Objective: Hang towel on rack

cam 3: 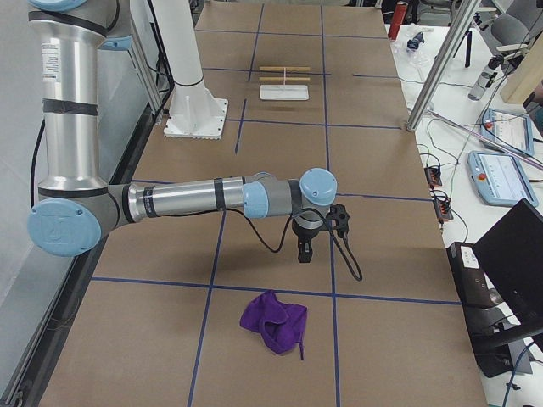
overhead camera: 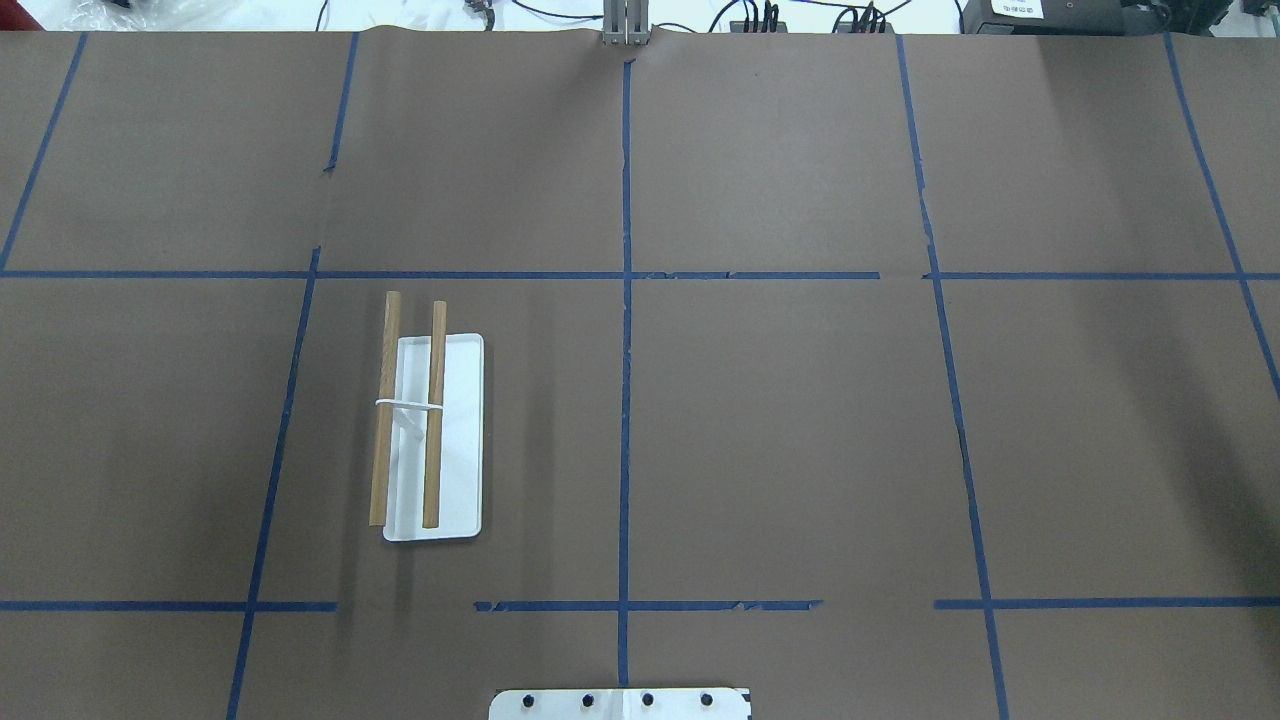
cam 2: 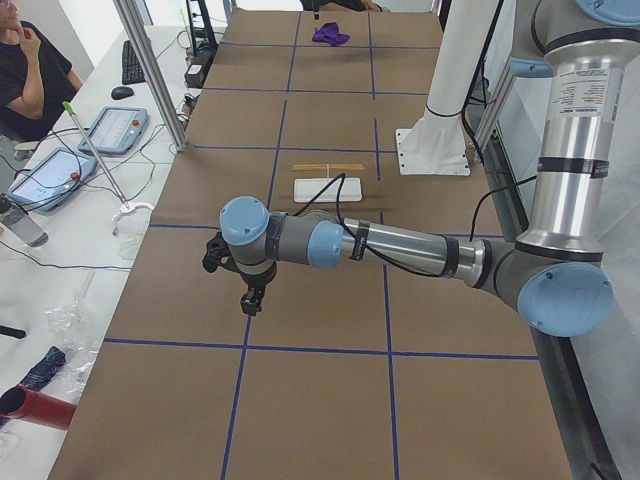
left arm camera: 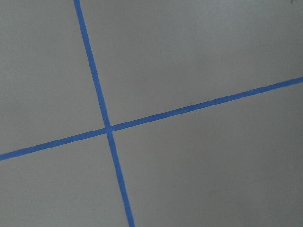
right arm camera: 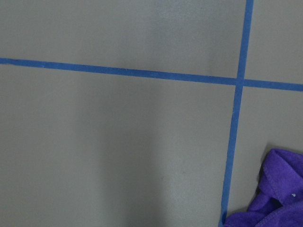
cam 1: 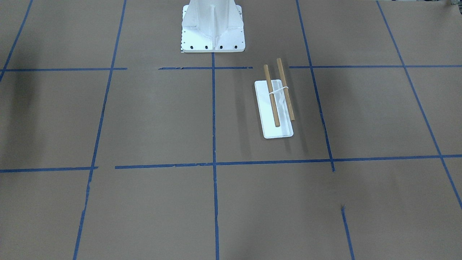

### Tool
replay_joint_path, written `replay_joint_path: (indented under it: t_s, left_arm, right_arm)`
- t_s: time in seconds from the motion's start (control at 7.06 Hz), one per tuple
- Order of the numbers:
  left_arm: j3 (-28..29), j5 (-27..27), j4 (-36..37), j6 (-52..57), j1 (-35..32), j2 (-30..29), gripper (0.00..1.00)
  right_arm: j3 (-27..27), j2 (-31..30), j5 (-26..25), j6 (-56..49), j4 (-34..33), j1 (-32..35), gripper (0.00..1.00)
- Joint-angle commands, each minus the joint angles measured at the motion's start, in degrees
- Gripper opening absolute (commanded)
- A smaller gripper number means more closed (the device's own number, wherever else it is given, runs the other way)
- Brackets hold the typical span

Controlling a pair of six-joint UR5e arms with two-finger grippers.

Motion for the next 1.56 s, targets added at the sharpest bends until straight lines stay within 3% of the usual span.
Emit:
replay_joint_path:
  t_s: [0.0, 0.14, 0.28, 0.42, 0.57, 0.99, 1.13, 1.27, 1.42]
  left_arm:
    - [-2.33, -3.58, -0.17, -3.44, 0.0, -0.44, 1.0]
    - [-2.97, -3.23, -0.09, -3.36, -0.08, -0.45, 1.0]
    - [-2.97, -3.23, -0.17, -3.27, 0.0, -0.53, 1.0]
    - [-2.45, -3.32, -0.18, -3.27, 0.0, -0.62, 1.0]
    - [-2.44, -3.41, -0.35, -3.18, 0.0, -0.62, 1.0]
    - [-1.66, -3.49, -2.37, -3.27, 0.0, -0.53, 1.0]
    - [-1.39, -3.58, -3.16, -3.27, 0.0, -0.62, 1.0]
    - [-1.39, -3.67, -3.51, -3.27, 0.0, -0.53, 1.0]
    - [-1.22, -3.76, -3.52, -3.27, 0.0, -0.53, 1.0]
  right_arm:
    - [-3.54, -1.1, 0.06, -0.49, 2.21, -1.19, 1.0]
    - [-9.74, -1.63, -0.47, -1.71, 7.81, -1.19, 1.0]
    - [-18.24, -0.59, -1.43, -3.02, 17.95, -1.19, 1.0]
    - [-20.07, -0.66, -3.44, -2.95, 21.36, -1.1, 0.99]
    - [-22.26, -2.06, -7.38, -3.56, 21.83, -1.1, 0.96]
    - [-24.64, -3.65, -9.08, -3.22, 21.84, 0.04, 0.81]
    - [-24.74, -3.91, -9.09, -3.13, 21.84, 0.04, 0.56]
    - [-24.66, -3.83, -9.17, -2.86, 21.84, 0.04, 0.05]
    - [-24.83, -3.39, -9.09, -3.04, 21.75, 0.04, 0.0]
